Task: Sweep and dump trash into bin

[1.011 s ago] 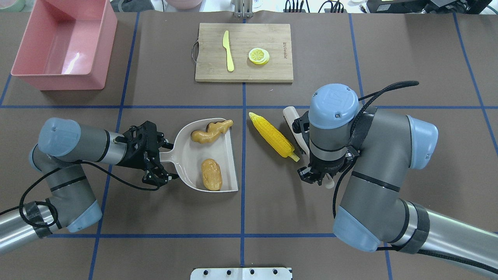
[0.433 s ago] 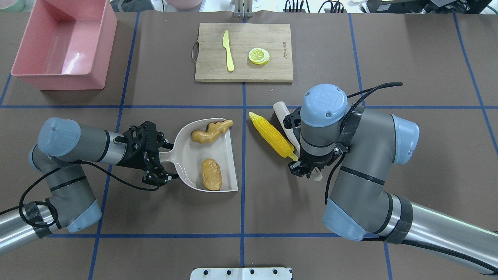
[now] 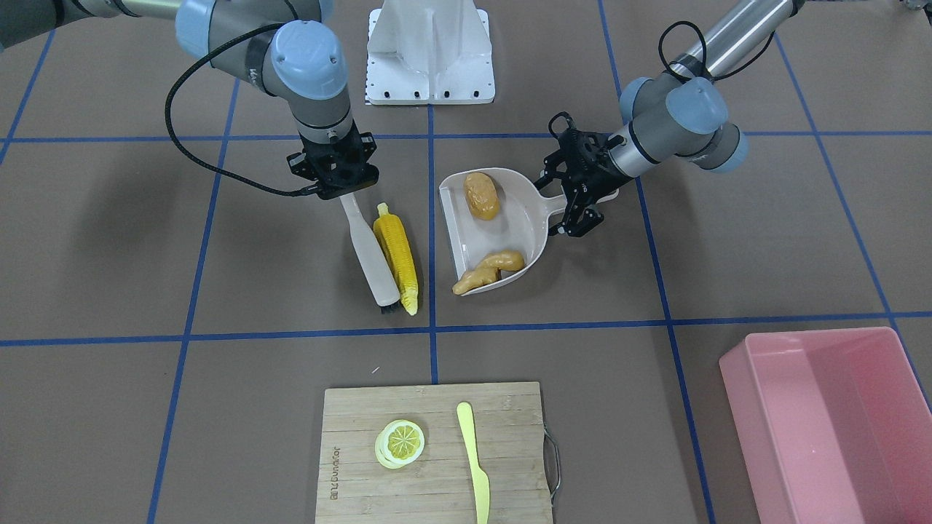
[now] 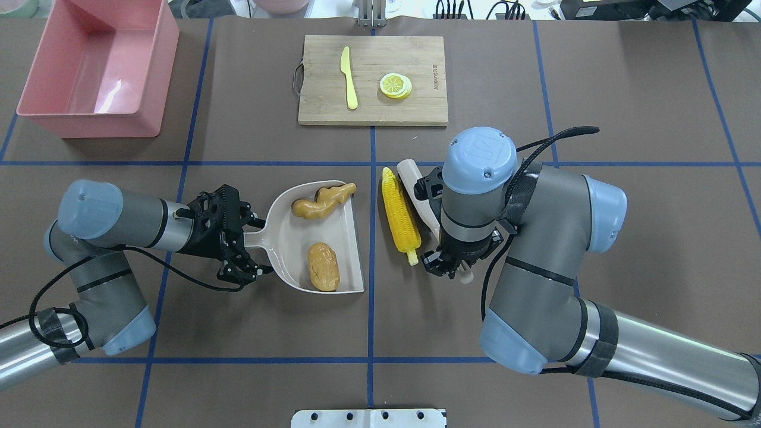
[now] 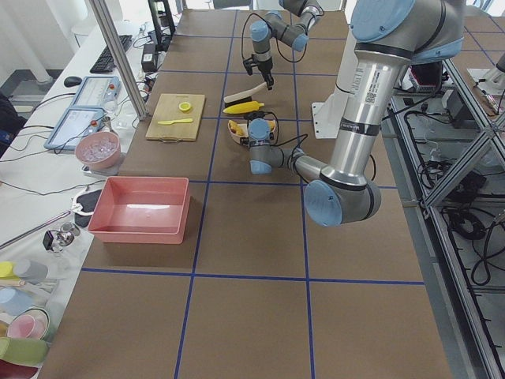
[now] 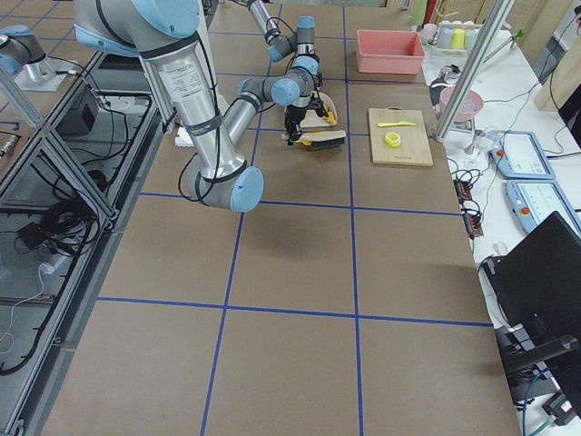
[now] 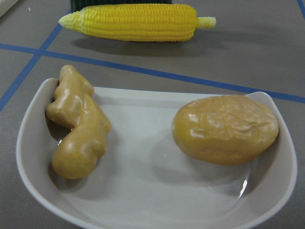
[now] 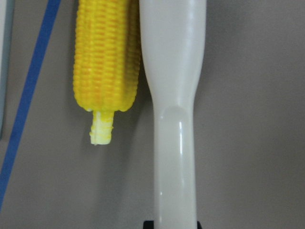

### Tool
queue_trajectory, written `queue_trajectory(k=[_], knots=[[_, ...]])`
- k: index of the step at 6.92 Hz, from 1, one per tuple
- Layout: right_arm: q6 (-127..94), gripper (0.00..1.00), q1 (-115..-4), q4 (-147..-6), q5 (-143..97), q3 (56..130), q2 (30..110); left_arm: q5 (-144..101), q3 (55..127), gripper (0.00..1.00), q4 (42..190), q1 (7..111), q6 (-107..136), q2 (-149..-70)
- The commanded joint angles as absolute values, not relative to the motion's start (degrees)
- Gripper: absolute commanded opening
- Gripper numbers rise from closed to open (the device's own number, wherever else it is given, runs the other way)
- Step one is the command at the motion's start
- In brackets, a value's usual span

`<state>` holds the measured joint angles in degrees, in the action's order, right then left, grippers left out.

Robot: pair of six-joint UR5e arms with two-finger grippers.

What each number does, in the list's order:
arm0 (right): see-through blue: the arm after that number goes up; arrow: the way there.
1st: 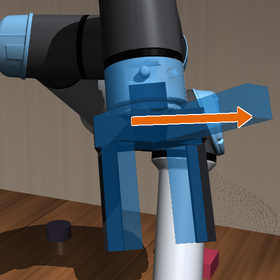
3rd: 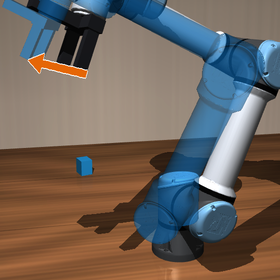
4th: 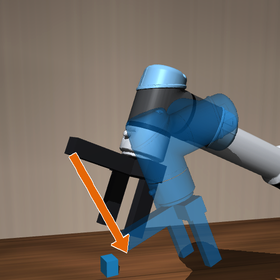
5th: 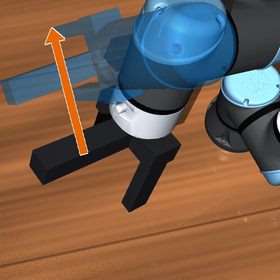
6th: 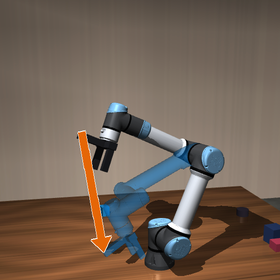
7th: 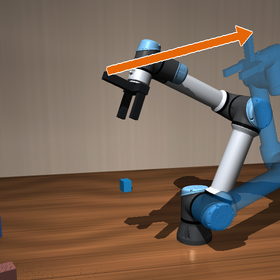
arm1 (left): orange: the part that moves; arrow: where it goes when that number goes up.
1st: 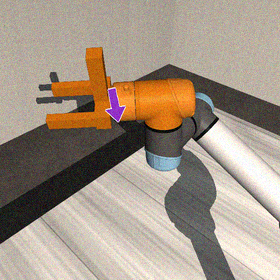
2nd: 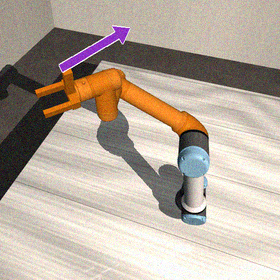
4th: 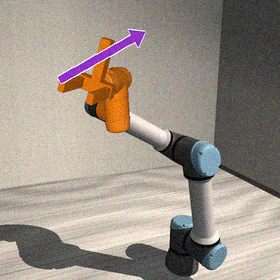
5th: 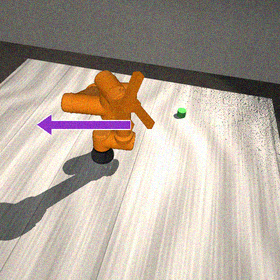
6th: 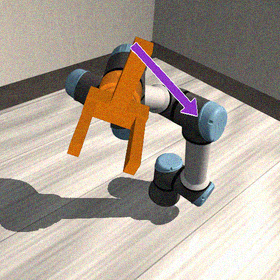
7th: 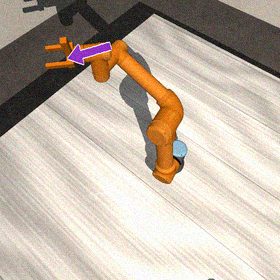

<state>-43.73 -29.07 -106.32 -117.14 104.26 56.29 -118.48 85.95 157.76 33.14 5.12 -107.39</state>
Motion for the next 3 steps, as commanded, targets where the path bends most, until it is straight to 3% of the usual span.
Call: queue_trajectory(k=[1,3], knots=[[-44.5,0.0,-28.2,-104.9,-117.3,104.1,55.8,-118.4,86.0,0.98,157.8,33.1,5.2,-107.4],[-46.7,0.0,-28.0,-104.9,-117.4,103.4,54.0,-118.5,86.0,0.98,157.8,33.1,5.2,-107.4]])
